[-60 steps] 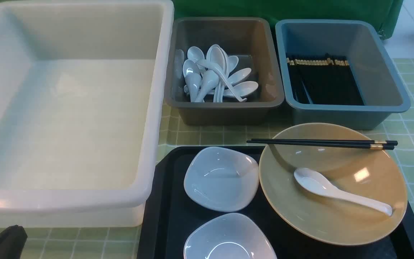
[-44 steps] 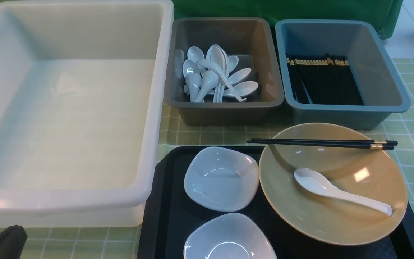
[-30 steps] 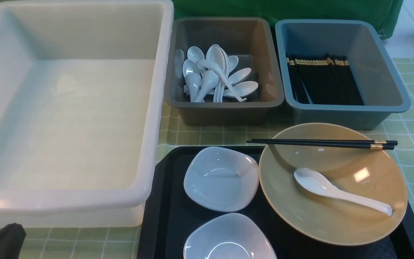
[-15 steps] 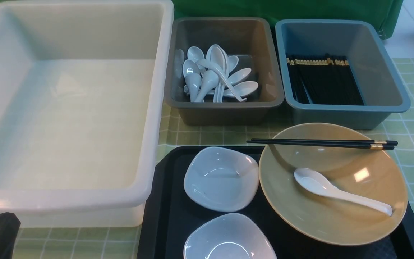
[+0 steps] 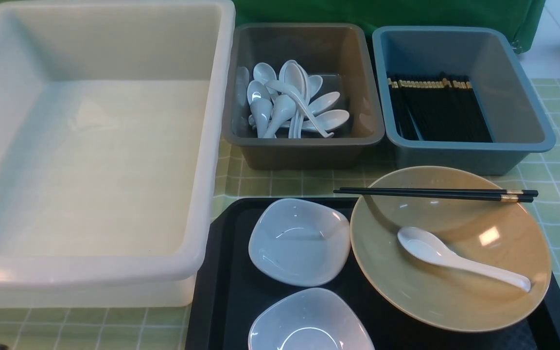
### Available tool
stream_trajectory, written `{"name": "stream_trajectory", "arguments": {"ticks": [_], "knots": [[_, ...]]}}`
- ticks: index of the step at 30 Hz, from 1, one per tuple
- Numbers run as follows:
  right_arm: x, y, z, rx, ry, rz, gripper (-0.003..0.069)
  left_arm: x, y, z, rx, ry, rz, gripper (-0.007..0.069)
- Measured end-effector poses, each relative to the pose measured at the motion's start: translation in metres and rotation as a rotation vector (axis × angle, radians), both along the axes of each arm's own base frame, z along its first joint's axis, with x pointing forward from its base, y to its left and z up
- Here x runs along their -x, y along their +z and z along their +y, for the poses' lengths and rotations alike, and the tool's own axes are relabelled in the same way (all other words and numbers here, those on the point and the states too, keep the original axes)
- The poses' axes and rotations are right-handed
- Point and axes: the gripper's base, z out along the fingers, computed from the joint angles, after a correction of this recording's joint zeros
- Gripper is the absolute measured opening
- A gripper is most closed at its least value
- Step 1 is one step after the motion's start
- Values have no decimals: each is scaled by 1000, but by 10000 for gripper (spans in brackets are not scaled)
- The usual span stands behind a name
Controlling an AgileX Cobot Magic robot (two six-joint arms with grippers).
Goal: On green table put chopsticks spoon bowls plates into blue grey white boxes.
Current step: 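Move the grippers toward the tableware on the black tray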
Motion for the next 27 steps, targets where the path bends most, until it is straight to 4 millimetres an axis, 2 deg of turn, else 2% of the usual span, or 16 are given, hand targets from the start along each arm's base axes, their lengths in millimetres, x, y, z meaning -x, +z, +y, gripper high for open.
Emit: {"name": "stream_trajectory", "arguments": {"ticks": [2,5,7,10,11,12,14,15,17,18,19,20,21,23,25,27], "knots": [[2,7,0,-6,4,-16,237,0,3,1,64,4,-30,-1],[12,42,2,-2,7,-80,237,4,15,7,177,42,-168,-1],[15,52,2,-4,10,-91,237,5,19,10,207,56,-216,-1],[24,98,3,-14,20,-126,237,10,37,12,259,58,-305,-1],[24,101,4,-14,20,-127,237,11,39,12,259,56,-309,-1],[25,124,4,-15,21,-132,237,15,56,11,252,38,-336,-1],[21,156,3,-18,23,-100,237,23,92,8,200,13,-368,-1],[21,159,3,-19,23,-95,237,25,99,7,188,9,-376,-1],[12,181,3,-24,24,-31,237,26,126,4,110,5,-372,-1],[8,198,2,-12,18,34,237,28,152,2,30,8,-372,-1],[-2,209,1,10,10,133,237,23,165,1,-40,12,-334,-1],[-4,212,1,17,8,133,237,24,170,1,-50,13,-339,-1],[-17,216,0,65,-1,254,237,15,182,-2,-127,13,-272,-1],[-29,216,-1,124,-4,330,237,2,187,-3,-169,5,-191,-1],[-56,203,0,285,12,462,237,-28,183,-7,-215,-36,34,-1],[-72,190,2,326,49,528,237,-49,168,-10,-224,-79,207,-1]]}}
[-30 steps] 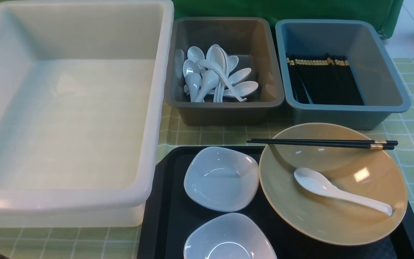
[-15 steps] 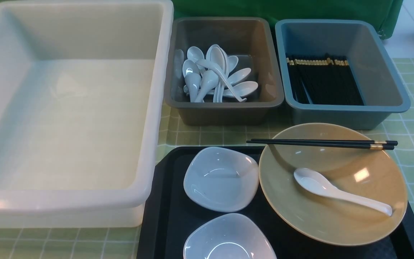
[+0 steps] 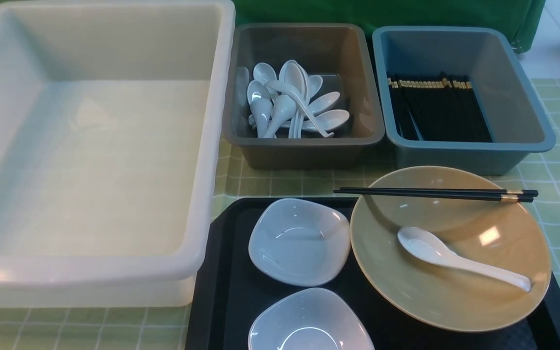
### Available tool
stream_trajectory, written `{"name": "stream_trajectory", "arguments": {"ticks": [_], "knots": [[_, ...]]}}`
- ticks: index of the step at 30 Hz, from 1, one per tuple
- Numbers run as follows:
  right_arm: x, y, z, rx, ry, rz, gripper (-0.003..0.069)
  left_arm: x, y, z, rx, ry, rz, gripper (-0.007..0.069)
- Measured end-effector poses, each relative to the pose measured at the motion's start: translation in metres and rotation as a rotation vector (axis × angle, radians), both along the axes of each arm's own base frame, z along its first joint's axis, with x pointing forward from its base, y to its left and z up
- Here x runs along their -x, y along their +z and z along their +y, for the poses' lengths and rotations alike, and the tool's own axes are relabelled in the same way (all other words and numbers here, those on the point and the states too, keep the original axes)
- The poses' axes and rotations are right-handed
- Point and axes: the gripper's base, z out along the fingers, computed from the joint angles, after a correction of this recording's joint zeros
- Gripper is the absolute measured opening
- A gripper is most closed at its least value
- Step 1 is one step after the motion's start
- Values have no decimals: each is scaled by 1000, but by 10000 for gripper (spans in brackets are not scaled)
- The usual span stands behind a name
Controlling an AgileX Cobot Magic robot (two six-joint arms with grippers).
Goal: On green table put chopsticks spoon bowls plates into blue grey white boxes.
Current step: 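Move the grippers toward the tableware on the black tray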
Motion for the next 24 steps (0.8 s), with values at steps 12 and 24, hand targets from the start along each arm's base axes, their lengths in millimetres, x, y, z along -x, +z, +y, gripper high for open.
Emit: {"name": "stream_trajectory", "arguments": {"ticks": [12,24], "knots": [[-57,-74,46,167,356,562,237,-13,-11,-12,80,-93,121,-1],[-172,-85,95,414,718,1050,322,-4,-28,-25,218,-198,357,-1]]}}
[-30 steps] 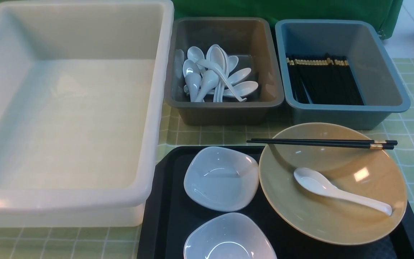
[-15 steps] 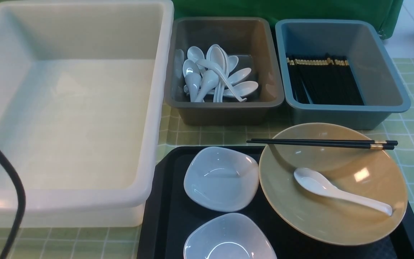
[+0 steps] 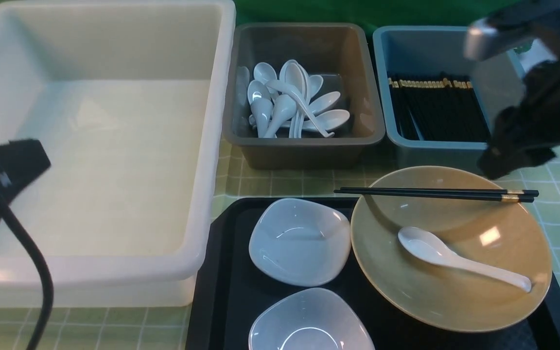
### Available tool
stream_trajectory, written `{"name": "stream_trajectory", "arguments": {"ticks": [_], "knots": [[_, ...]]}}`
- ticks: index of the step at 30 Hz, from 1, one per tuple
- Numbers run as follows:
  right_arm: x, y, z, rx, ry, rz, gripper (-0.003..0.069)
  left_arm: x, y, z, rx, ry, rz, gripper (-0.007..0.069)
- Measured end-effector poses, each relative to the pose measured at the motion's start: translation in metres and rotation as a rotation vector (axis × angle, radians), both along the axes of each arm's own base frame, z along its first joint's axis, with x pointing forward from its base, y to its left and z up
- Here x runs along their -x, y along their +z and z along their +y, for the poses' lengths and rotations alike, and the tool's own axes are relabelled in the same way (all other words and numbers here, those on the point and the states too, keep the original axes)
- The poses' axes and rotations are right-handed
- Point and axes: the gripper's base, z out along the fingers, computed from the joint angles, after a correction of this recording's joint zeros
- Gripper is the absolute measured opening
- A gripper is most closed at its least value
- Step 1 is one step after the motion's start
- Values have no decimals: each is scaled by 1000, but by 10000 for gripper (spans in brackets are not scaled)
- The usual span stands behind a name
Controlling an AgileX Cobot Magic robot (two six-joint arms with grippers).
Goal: On green table put chopsticks spoon bowls plates into blue grey white boxes.
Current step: 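Move the grippers toward the tableware on the black tray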
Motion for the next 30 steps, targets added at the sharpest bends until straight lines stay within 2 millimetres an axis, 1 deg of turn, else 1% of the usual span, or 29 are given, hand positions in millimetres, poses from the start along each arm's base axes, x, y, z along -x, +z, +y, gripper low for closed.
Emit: {"name": "stream_trajectory", "arguments": {"ticks": [1,2,3,4,5,6,7,9,13,17,23,30], "knots": [[-5,-3,3,10,36,1,334,0,0,-1,8,-4,7,-1],[-11,-7,7,33,123,-9,353,1,0,-1,22,-10,14,-1],[-14,-10,10,49,184,-12,370,1,0,-2,35,-13,15,-1],[-14,-11,11,49,187,-9,372,1,0,-2,38,-14,15,-1],[-17,-16,16,70,270,-17,400,0,0,-4,40,-30,10,-1],[-17,-16,17,71,277,-19,402,0,1,-4,39,-31,11,-1],[-19,-19,21,81,331,-34,423,-3,0,-7,17,-63,2,-1],[-22,-22,24,92,373,-49,434,-7,-1,-11,-4,-103,1,-1],[-28,-32,26,121,470,-49,442,-20,2,-27,-78,-256,19,-1],[-34,-42,27,143,514,-37,443,-29,6,-39,-113,-379,36,-1],[-45,-64,30,154,548,4,443,-37,6,-48,-74,-439,24,-1],[-47,-66,31,158,572,-14,443,-39,7,-48,-128,-453,-20,-1]]}}
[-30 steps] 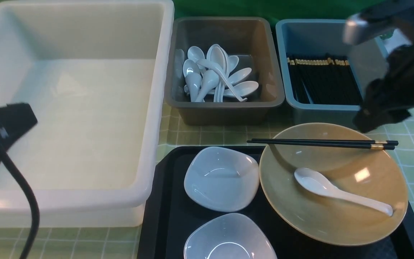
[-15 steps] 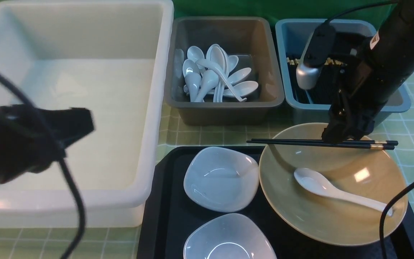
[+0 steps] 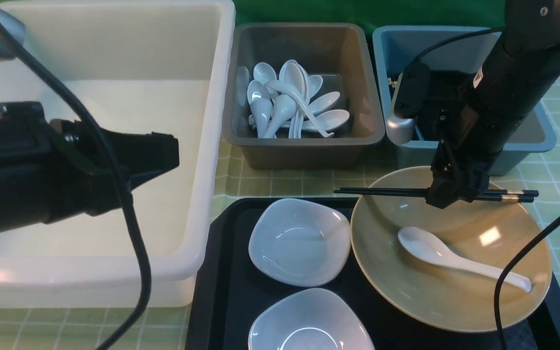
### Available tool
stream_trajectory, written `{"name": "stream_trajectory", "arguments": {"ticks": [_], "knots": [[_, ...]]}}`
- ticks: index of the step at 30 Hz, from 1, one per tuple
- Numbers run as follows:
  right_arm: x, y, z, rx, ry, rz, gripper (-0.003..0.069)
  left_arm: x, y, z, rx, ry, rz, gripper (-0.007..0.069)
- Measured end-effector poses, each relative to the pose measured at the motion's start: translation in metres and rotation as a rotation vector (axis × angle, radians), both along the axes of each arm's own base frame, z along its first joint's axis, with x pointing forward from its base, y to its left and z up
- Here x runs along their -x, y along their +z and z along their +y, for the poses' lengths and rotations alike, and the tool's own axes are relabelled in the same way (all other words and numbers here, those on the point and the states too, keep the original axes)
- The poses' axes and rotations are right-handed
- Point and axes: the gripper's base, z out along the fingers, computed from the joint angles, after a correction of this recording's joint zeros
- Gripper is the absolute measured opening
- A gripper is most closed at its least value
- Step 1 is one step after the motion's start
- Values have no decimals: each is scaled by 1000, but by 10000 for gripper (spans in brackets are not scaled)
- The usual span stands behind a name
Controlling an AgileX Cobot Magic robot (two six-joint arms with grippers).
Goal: On green table put chopsticks spoon bowls plates into blue grey white boxes.
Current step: 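Move the grippers toward the tableware on the black tray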
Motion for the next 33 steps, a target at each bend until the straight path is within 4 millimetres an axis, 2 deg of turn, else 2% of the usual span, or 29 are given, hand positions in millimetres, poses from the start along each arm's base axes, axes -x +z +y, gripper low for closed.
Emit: {"name": "stream_trajectory", "arguments": {"ticks": [10,15,22,27,29,31,33], "knots": [[1,-1,0,24,151,-12,443,0,-1,1,-38,-7,-19,-1],[-3,-10,1,31,160,11,443,0,-1,1,-39,-10,-16,-1],[-12,-34,4,44,160,61,438,2,-4,1,-64,-32,2,-1],[-14,-39,4,49,163,73,341,2,-4,1,-66,-32,1,-1],[-13,-39,4,50,163,78,266,2,-4,1,-68,-34,-2,-1],[-13,-39,4,51,164,84,144,2,-4,1,-69,-35,-2,-1],[-12,-39,4,52,166,94,114,2,-4,1,-69,-35,-2,-1]]}}
